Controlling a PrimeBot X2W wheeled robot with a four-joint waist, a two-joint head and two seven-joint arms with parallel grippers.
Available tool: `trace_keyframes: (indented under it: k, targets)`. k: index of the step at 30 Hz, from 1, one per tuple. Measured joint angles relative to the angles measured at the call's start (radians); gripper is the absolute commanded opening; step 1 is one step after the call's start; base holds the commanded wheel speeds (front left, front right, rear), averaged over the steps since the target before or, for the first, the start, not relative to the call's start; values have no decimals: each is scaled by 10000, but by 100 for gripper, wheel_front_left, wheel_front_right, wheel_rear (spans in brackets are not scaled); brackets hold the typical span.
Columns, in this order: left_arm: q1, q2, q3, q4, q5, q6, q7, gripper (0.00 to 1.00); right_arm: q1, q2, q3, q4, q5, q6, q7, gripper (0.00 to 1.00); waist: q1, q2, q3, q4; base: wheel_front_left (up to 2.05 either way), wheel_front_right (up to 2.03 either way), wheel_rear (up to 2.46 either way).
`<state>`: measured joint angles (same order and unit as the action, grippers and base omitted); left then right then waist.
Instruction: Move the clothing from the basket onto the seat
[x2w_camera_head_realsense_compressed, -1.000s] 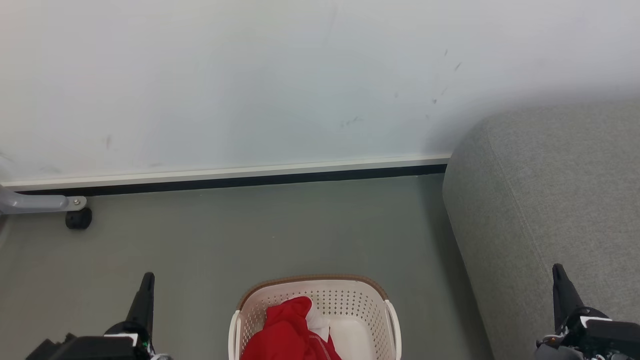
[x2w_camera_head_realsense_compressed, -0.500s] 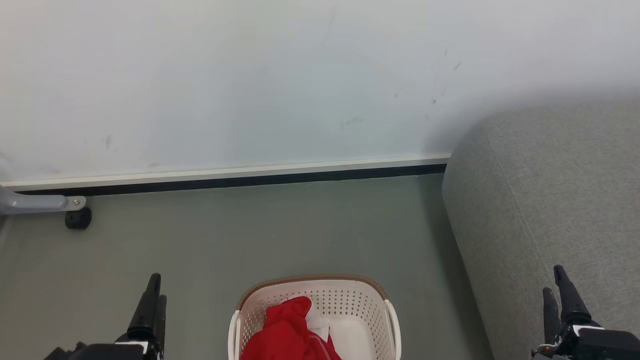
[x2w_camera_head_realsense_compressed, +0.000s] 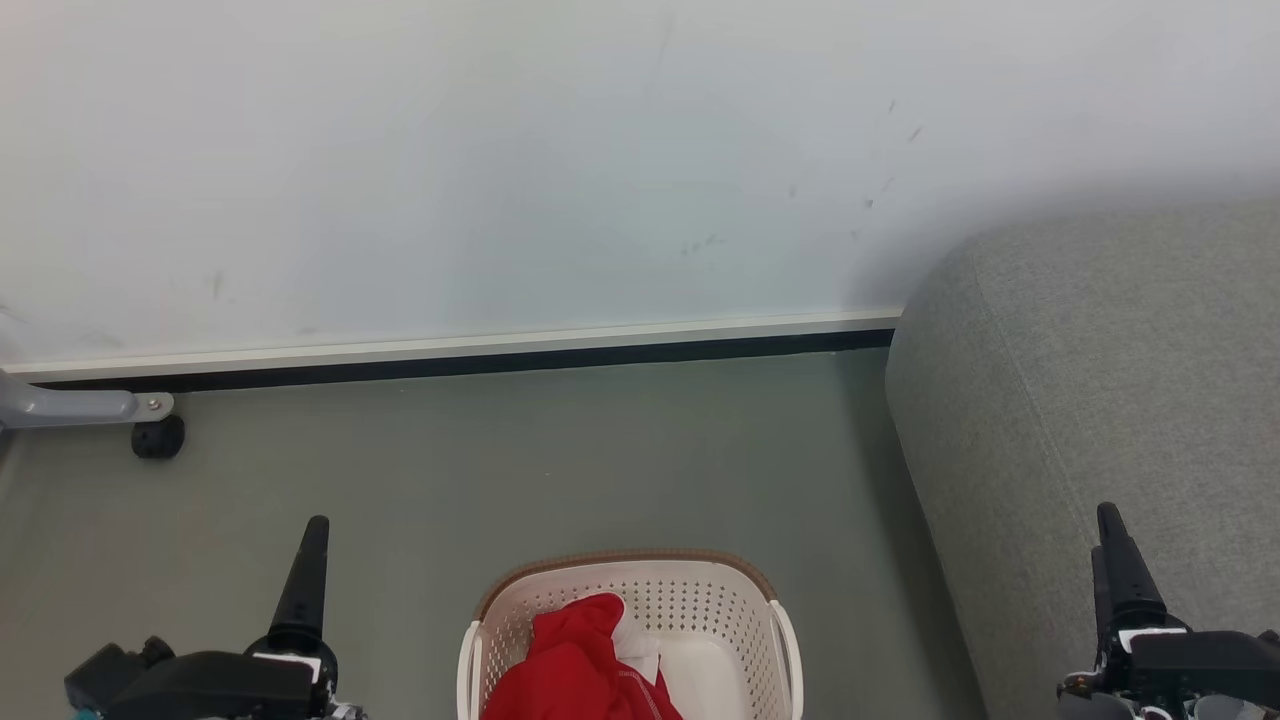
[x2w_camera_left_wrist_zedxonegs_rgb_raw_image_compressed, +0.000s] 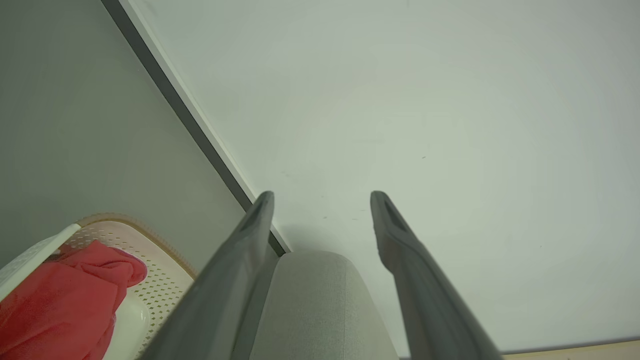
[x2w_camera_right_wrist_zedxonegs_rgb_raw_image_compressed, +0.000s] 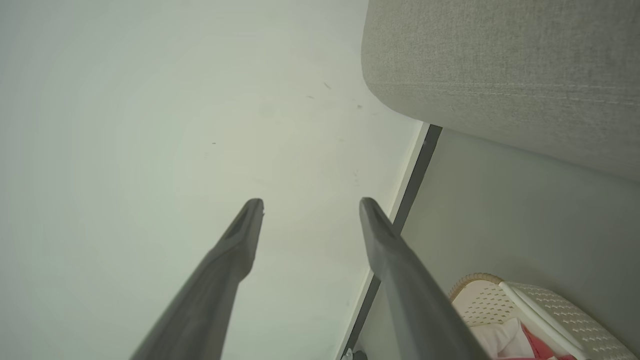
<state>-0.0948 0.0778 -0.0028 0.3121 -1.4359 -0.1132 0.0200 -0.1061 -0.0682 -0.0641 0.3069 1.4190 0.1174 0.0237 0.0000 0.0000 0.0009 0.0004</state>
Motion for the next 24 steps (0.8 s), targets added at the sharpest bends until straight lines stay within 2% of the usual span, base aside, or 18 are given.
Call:
trace_keyframes:
  k: [14, 24]
  targets:
    - [-304, 623, -851, -188, 2420, 709, -516, 100, -340, -631, 949, -196, -2606, -395, -556, 100, 0, 0, -29, 0, 0, 0, 0]
    - [-468, 1028, -1438, -328, 4088, 1049, -909, 100, -513, -1035, 1755, -314, -4462, -692, -917, 100, 0, 0, -41, 3, 0, 0, 0]
